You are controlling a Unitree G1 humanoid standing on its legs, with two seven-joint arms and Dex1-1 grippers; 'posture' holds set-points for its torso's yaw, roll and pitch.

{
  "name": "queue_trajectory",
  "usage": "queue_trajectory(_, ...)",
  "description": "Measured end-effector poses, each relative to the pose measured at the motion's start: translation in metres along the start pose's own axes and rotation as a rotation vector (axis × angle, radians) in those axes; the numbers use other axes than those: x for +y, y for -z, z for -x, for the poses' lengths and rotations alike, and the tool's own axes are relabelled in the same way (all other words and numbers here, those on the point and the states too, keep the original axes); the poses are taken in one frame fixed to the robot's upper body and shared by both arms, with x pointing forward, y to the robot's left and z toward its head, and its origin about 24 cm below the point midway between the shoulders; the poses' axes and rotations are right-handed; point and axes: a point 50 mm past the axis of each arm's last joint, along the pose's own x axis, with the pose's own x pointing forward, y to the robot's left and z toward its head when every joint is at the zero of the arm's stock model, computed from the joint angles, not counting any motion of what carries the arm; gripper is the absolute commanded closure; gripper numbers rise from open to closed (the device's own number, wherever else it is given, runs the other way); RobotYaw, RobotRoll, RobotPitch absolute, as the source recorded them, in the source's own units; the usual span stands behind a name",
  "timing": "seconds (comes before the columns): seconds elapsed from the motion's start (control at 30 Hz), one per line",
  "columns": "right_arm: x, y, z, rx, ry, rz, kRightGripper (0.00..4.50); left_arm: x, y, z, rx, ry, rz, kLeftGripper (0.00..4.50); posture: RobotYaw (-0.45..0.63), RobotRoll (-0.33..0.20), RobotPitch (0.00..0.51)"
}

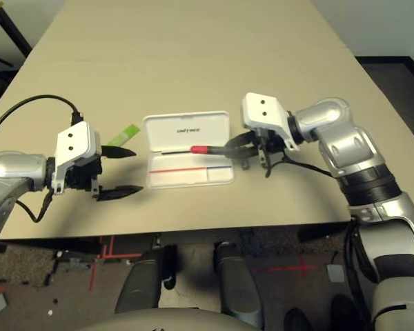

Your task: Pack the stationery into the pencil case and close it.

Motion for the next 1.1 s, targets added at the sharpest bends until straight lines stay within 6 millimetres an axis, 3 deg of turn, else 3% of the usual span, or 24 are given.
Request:
queue_trajectory(0.17,-0.007,-0.008,-0.025,0.000,0.018,0.063,3.99,-0.004,0.007,0.004,0.011,-0.022,0.029,0.00,0.20,0.000,0.167)
queue_trajectory(0.33,-0.006,-0.004,-0.037,0.020,0.007,0.095,3.99,-0.005,0.010,0.007,0.022,-0.033,0.041,0.00,0.21,0.000,0.172)
queue_trajectory(0.7,-0.006,-0.004,-0.046,0.018,0.014,0.102,3.99,-0.001,0.007,0.010,0.021,-0.054,0.041,0.00,0.20,0.000,0.166)
queue_trajectory(1.03,-0.003,-0.004,-0.045,0.019,-0.018,0.069,0.26,0.011,-0.005,0.012,0.018,-0.130,0.033,0.00,0.18,0.000,0.162)
queue_trajectory(1.1,-0.002,-0.006,-0.043,-0.014,-0.045,0.065,0.05,0.016,-0.007,0.011,0.015,-0.171,0.048,0.00,0.17,0.000,0.162)
